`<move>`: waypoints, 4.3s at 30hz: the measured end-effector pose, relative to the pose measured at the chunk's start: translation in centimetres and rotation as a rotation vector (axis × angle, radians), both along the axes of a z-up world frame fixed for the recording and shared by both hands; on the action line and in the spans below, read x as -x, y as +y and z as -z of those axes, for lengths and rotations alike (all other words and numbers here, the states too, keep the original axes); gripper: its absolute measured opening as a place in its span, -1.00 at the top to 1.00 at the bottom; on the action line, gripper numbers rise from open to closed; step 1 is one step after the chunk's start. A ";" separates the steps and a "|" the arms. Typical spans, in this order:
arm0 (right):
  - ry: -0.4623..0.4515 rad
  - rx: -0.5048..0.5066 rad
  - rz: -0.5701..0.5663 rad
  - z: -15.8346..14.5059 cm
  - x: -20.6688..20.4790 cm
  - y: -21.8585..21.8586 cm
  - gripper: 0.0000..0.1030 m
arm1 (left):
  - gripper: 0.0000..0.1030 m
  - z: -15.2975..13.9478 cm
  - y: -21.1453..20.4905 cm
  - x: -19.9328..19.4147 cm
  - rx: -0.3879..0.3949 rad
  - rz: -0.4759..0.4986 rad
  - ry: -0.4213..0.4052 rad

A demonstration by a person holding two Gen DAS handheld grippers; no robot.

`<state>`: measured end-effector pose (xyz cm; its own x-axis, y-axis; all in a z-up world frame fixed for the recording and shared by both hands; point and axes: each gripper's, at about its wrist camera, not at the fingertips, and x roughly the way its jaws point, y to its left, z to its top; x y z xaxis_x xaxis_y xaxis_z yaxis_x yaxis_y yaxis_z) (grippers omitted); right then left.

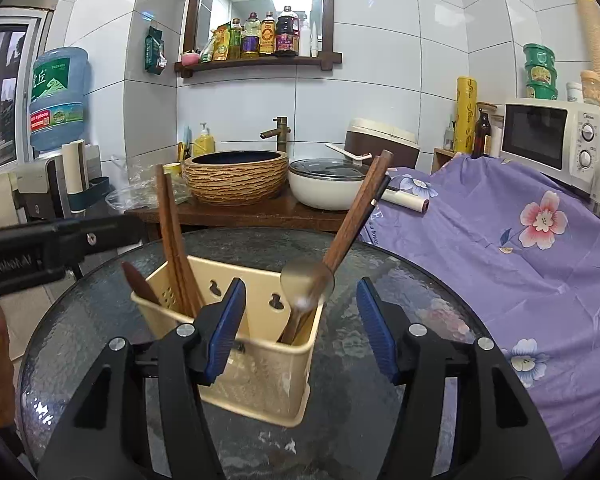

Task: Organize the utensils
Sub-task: 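Lower both spoons into the holder and open both tools, then move both open tools back toward the remaining utensils on the table, then grasp a metal spoon with the right tool while the left tool grasps the gold-tipped black chopstick, then lift the spoon and chopstick upright and carry both above the cream holder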

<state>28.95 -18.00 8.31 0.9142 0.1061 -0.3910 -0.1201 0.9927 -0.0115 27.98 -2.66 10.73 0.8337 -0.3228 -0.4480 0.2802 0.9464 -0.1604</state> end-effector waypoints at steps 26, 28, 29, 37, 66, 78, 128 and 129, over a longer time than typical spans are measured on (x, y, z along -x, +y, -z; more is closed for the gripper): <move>0.586 -0.023 -0.053 13.3 8.6 7.3 -0.36 | -0.42 12.9 6.0 4.8 -0.232 -0.089 0.320; 0.591 -0.010 -0.055 13.5 8.5 7.8 -0.36 | -0.39 13.6 5.7 4.9 -0.246 -0.080 0.332; 0.593 -0.004 -0.057 13.6 8.5 8.0 -0.36 | -0.38 13.9 5.6 4.9 -0.248 -0.079 0.339; 0.573 0.055 -0.035 14.2 8.1 8.9 -0.22 | -0.37 14.9 6.4 4.5 -0.238 -0.095 0.368; 0.509 -0.017 -0.173 13.2 4.7 7.6 -0.05 | 0.10 17.3 4.3 3.6 -0.289 -0.056 0.444; 0.602 0.009 -0.091 13.5 6.5 8.6 -0.05 | 0.76 17.1 3.4 2.7 -0.308 -0.032 0.437; 0.495 0.026 -0.202 12.2 3.5 11.9 0.25 | 0.87 16.6 6.0 1.6 -0.231 -0.066 0.470; 0.487 0.010 -0.210 11.9 3.5 11.7 0.25 | 0.87 16.4 6.1 1.7 -0.222 -0.063 0.468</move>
